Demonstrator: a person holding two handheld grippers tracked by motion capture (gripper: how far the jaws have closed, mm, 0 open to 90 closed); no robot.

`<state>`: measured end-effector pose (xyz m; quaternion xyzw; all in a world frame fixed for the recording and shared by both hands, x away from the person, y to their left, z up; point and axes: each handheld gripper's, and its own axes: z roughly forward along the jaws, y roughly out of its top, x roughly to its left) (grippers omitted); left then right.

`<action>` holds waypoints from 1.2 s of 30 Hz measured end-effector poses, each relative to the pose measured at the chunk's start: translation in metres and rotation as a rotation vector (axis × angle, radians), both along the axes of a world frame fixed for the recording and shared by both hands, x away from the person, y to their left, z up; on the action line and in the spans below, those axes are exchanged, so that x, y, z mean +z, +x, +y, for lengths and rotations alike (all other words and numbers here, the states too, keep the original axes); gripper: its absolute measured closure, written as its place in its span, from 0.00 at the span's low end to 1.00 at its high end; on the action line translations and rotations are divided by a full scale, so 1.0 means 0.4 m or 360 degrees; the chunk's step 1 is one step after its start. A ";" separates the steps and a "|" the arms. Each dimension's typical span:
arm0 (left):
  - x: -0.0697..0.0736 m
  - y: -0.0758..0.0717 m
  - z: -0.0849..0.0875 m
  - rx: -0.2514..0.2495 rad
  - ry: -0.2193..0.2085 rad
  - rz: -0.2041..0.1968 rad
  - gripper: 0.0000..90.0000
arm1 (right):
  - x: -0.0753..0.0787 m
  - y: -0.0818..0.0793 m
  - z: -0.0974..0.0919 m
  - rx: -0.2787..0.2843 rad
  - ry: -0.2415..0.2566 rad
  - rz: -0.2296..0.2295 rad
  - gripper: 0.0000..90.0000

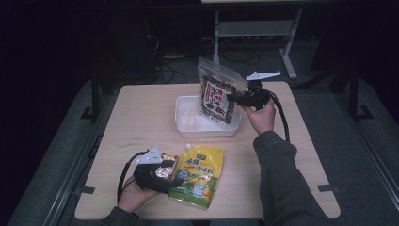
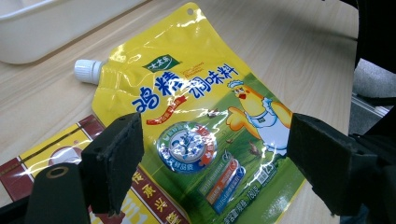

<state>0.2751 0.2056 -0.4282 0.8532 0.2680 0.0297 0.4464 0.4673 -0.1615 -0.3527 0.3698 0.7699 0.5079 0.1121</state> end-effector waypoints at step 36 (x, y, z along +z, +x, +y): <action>0.000 0.001 -0.001 0.0004 0.0046 -0.0028 0.20 | 0.005 -0.072 -0.110 -0.0003 0.0088 0.0131 0.57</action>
